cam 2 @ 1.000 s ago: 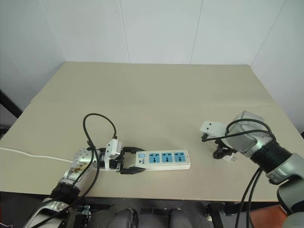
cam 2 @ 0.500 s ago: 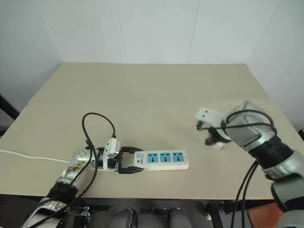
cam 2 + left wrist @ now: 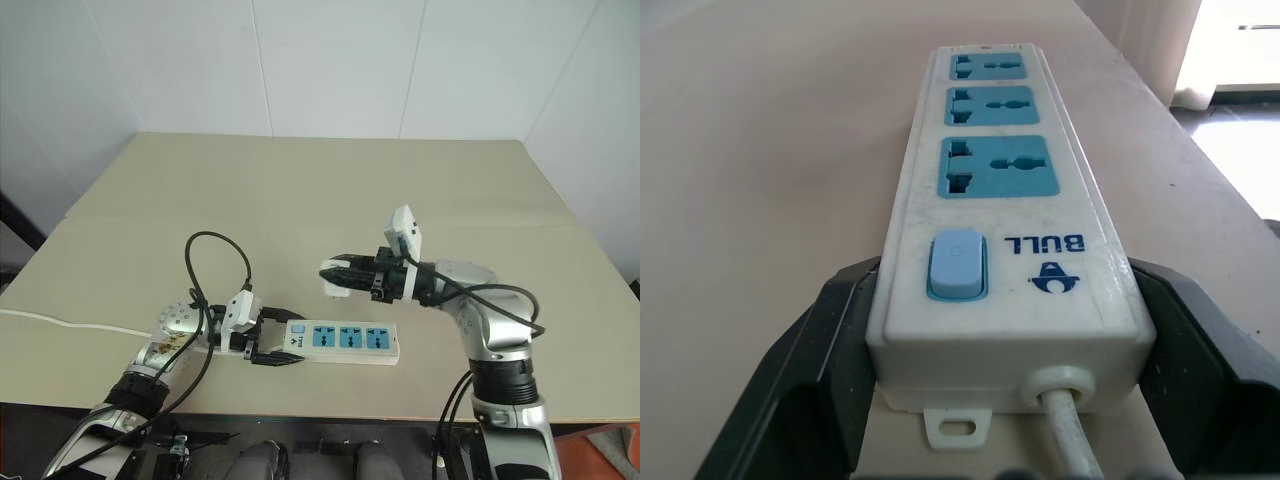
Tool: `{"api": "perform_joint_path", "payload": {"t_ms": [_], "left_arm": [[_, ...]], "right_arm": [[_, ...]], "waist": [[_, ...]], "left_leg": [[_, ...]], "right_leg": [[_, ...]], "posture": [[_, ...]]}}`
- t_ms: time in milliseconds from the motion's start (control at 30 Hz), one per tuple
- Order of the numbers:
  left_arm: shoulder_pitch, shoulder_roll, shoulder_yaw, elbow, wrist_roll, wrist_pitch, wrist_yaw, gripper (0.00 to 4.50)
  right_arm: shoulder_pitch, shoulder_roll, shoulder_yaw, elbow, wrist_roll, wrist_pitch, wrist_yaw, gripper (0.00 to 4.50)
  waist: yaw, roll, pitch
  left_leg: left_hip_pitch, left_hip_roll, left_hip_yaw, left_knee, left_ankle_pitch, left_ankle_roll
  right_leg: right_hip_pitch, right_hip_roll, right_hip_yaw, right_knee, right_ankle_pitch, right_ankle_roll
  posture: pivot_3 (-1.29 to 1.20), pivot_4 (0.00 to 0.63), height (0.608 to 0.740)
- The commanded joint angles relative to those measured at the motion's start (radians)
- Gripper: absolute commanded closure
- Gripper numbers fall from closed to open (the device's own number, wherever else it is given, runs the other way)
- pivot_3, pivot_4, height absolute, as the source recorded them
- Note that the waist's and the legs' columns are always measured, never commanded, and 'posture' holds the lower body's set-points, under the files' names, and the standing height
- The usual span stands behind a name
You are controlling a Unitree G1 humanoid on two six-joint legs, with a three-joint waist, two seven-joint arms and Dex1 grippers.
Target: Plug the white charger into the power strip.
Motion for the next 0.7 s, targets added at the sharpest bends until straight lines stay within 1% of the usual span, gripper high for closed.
{"api": "perform_joint_path", "payload": {"t_ms": [33,167,300,433,700], "left_arm": [[0.021,-0.006,-0.020,0.015,0.036,0.002,0.026,1.23],[0.037,-0.013,-0.015,-0.004,0.025,0.024,0.036,1.23],[0.041,-0.014,-0.017,-0.014,0.025,0.031,0.041,1.23],[0.038,-0.015,-0.017,-0.014,0.026,0.036,0.043,1.23],[0.035,-0.011,-0.019,-0.007,0.024,0.037,0.030,1.23]], "right_arm": [[0.010,0.024,0.001,0.000,0.055,-0.062,-0.003,3.39],[0.044,0.063,0.030,0.014,0.051,-0.138,-0.006,3.39],[0.070,0.080,0.061,0.039,0.046,-0.205,0.014,3.39],[0.089,0.073,0.106,0.078,0.023,-0.285,0.052,3.39],[0.067,0.047,0.126,0.197,0.000,-0.412,0.114,3.39]], "waist": [[0.001,0.000,0.000],[0.002,0.000,0.000],[0.002,0.000,0.000],[0.002,0.000,0.000],[0.002,0.000,0.000]], "left_leg": [[0.000,0.000,0.000,0.000,0.000,0.000],[0.000,0.000,0.000,0.000,0.000,0.000],[0.000,0.000,0.000,0.000,0.000,0.000],[0.000,0.000,0.000,0.000,0.000,0.000],[0.000,0.000,0.000,0.000,0.000,0.000]], "right_leg": [[0.000,0.000,0.000,0.000,0.000,0.000],[0.000,0.000,0.000,0.000,0.000,0.000],[0.000,0.000,0.000,0.000,0.000,0.000],[0.000,0.000,0.000,0.000,0.000,0.001],[0.000,0.000,0.000,0.000,0.000,0.001]], "posture": [[0.00,0.150,0.740],[0.00,0.150,0.740],[0.00,0.150,0.740],[0.00,0.150,0.740],[0.00,0.150,0.740]]}}
